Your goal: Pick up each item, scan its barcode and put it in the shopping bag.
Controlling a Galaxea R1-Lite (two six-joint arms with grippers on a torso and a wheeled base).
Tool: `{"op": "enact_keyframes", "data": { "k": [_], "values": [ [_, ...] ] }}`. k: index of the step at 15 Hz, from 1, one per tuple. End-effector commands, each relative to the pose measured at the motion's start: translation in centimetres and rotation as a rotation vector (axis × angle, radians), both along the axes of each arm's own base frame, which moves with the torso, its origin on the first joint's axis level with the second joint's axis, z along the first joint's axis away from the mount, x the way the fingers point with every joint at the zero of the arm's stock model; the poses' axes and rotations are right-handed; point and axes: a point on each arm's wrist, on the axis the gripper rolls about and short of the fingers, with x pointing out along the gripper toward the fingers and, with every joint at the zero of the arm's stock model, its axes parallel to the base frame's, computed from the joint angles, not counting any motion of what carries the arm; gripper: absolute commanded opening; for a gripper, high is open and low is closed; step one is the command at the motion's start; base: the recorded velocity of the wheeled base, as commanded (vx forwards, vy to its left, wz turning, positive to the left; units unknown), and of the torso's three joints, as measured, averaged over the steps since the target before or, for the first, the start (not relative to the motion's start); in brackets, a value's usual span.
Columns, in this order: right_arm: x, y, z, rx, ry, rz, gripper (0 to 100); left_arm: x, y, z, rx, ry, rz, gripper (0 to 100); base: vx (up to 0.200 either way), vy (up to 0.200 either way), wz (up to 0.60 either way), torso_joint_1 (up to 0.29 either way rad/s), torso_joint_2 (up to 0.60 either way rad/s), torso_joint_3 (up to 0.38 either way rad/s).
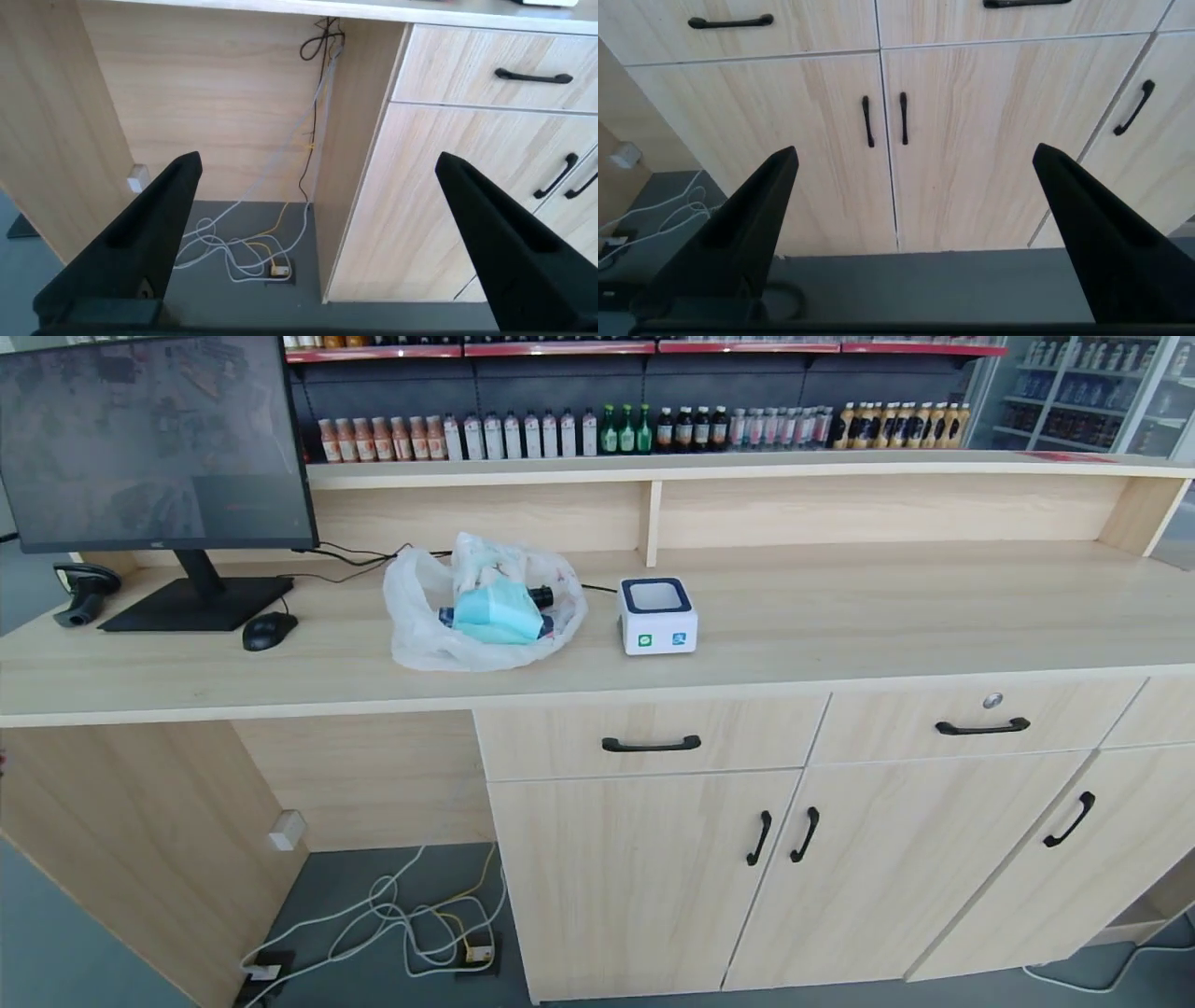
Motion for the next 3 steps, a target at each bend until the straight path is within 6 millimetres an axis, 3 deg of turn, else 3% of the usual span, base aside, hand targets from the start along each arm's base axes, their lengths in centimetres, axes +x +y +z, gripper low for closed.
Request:
{"op": "enact_keyframes", "data": {
  "k": [1, 3],
  "values": [
    [0.03, 0.00, 0.00, -0.003, 0.003, 0.001, 100, 0.00, 0.00, 0.00, 0.001, 0.000, -0.001, 100, 0.000, 0.000, 0.00, 0.000, 0.00, 0.000],
    [0.03, 0.00, 0.00, -0.011, 0.003, 0.002, 100, 0.00, 0.00, 0.00, 0.001, 0.000, 0.001, 100, 0.000, 0.000, 0.00, 0.000, 0.00, 0.000]
  ]
}}
